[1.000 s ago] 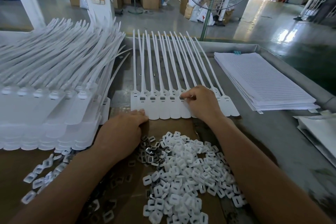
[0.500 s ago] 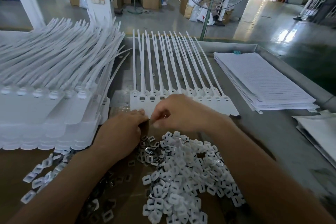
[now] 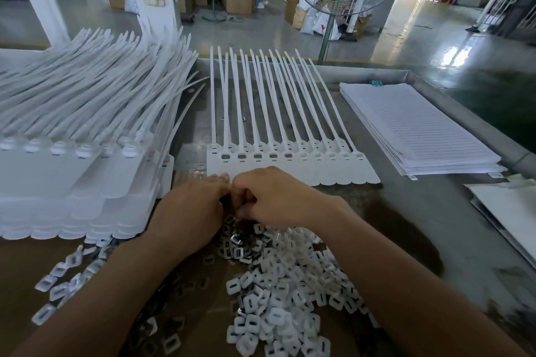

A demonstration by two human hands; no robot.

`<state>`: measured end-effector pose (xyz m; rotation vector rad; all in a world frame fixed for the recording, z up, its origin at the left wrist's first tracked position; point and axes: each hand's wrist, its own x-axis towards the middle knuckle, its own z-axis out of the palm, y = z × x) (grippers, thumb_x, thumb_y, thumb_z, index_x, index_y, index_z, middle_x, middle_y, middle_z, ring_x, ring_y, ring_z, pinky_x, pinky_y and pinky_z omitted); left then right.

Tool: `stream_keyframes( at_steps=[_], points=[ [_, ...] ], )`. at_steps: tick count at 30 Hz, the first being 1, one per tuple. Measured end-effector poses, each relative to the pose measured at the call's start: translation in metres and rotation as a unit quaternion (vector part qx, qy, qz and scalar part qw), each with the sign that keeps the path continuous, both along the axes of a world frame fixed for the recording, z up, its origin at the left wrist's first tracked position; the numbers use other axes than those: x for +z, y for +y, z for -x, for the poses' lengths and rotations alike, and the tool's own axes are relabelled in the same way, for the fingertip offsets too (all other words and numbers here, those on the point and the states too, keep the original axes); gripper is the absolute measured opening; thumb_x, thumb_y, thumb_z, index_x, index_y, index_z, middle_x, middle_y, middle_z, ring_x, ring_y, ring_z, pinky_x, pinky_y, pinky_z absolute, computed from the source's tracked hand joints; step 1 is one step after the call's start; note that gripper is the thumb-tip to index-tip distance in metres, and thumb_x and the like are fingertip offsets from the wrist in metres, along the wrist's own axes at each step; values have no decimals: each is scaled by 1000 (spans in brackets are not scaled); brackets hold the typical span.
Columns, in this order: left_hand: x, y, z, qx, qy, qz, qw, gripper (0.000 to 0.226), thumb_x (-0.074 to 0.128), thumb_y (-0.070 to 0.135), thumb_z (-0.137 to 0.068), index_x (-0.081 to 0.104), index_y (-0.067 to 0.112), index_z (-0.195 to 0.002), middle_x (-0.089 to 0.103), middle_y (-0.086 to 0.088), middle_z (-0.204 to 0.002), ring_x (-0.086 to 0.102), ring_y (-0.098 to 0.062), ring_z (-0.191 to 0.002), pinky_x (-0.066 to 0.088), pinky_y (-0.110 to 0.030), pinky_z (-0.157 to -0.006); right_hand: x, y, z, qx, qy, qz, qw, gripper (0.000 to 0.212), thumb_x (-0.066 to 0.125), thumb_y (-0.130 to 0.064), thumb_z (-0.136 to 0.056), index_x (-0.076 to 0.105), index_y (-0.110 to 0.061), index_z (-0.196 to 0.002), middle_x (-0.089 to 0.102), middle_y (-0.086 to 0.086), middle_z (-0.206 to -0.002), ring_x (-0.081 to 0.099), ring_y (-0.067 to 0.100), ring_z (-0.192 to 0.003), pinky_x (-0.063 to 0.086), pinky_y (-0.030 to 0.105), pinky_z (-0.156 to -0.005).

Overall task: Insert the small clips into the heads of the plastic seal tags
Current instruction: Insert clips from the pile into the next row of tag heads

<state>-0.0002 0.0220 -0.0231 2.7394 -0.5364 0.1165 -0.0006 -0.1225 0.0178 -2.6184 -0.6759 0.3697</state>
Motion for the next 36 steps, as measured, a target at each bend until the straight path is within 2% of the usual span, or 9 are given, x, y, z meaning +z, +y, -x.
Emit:
stream_keyframes(
  at_steps=[2,5,10,12,15,19,23,28,36],
  points=[
    [0,0,1,0,4,7,1000,39,43,7,-84,62,32,-108,59,8,-120,57,-15,-101,45,-28,-82,0,-1,-1,-26,16,-56,998,5,57,-11,-87,55,-13,-91,51,-3,-83,50,15,-81,42,26,-71],
    [0,0,1,-3,2,1,1000,44,43,6,-84,59,33,-115,58,7,-121,56,-14,-102,42,-24,-78,0,-4,-3,-38,10,-96,995,7,59,-10,-86,54,-14,-86,49,-10,-77,49,8,-74,42,20,-67],
    [-1,1,0,0,-4,-4,1000,53,41,7,-87,44,34,-132,35,13,-144,35,-7,-131,30,-21,-102,2,-14,-8,-77,-3,-130,989,9,70,-14,-77,63,-20,-77,59,-12,-78,56,2,-75,48,15,-68],
    [-1,0,0,5,4,-5,1000,53,41,7,-87,43,32,-134,31,15,-146,30,-6,-133,26,-21,-104,3,-18,-12,-100,-7,-141,985,11,71,-18,-77,62,-24,-73,63,-9,-80,59,3,-76,52,20,-71],
    [-2,0,-2,10,13,-9,1000,53,40,7,-88,41,32,-135,29,16,-146,28,-5,-134,24,-22,-106,4,-26,-18,-118,-9,-149,982,16,69,-16,-80,59,-26,-72,63,-11,-75,58,-1,-70,48,15,-63],
    [-3,0,-4,14,25,-6,1000,53,38,7,-89,40,31,-136,27,17,-147,26,-5,-135,21,-22,-108,0,-42,-31,-187,-38,-181,965,18,66,-14,-83,54,-28,-83,64,-8,-81,60,3,-75,46,15,-62],
    [-3,1,-4,8,22,0,1000,53,38,6,-88,41,30,-135,29,16,-146,28,-5,-134,23,-22,-107,-9,-66,-45,-262,-94,-199,940,17,68,-11,-81,61,-25,-77,59,-18,-70,56,-5,-66,40,6,-59],
    [-3,0,-4,5,16,2,1000,51,37,6,-89,42,28,-135,30,15,-146,29,-3,-133,21,-18,-106,-24,-91,-59,-344,-107,-205,910,12,63,-9,-85,67,-21,-84,61,-12,-77,56,3,-76,44,20,-78],
    [-4,0,-4,4,12,1,1000,50,37,7,-90,42,29,-135,30,15,-146,29,-2,-133,20,-18,-106,-37,-89,-64,-343,-110,-152,920,12,60,-14,-87,69,-21,-88,60,-11,-84,54,5,-82,39,21,-79]
  ],
)
